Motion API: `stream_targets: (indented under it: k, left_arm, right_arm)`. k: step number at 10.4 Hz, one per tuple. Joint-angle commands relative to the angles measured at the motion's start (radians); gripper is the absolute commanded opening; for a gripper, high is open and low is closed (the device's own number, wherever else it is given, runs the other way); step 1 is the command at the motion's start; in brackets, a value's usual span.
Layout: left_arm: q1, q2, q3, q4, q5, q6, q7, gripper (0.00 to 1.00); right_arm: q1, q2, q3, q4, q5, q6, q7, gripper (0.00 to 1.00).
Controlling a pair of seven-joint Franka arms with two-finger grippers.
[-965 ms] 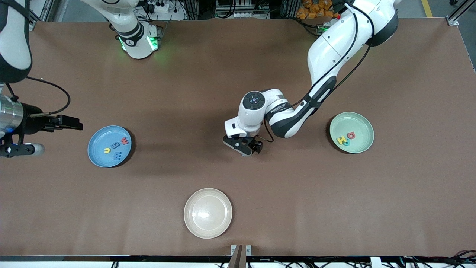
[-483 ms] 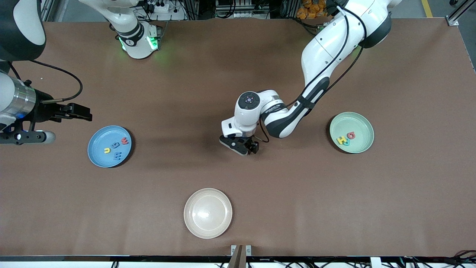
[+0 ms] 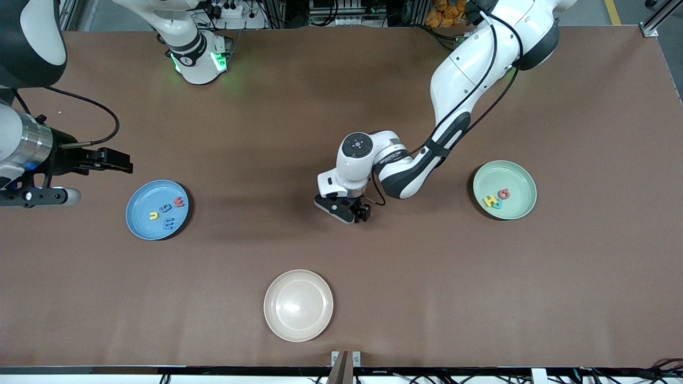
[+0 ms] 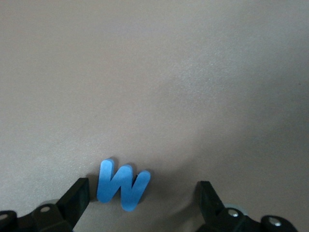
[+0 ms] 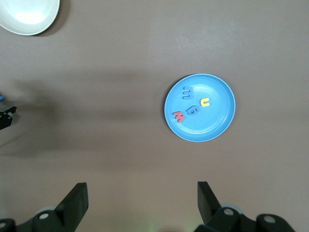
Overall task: Sort upper and lower case letters into plates
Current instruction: 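Retract the right gripper to rest while the left gripper grasps the W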
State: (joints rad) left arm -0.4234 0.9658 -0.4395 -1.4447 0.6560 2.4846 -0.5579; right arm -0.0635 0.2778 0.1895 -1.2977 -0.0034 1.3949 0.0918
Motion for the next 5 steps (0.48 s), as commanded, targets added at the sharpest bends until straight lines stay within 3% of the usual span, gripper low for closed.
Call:
stream_targets:
  k: [1, 5]
  left_arm:
    - [-0.026, 0.013, 0.036, 0.021, -0.016, 0.025, 0.042, 0.97]
    - [-0.029, 0.014, 0.038, 0.020, -0.016, 0.025, 0.046, 0.94]
  right_arm:
    - [0.022, -0.026, 0.002, -0.025, -0.006, 0.004, 0.016, 1.00]
    - [0.039, -0.075, -0.010, -0.076, -0.004, 0.024, 0.014, 1.00]
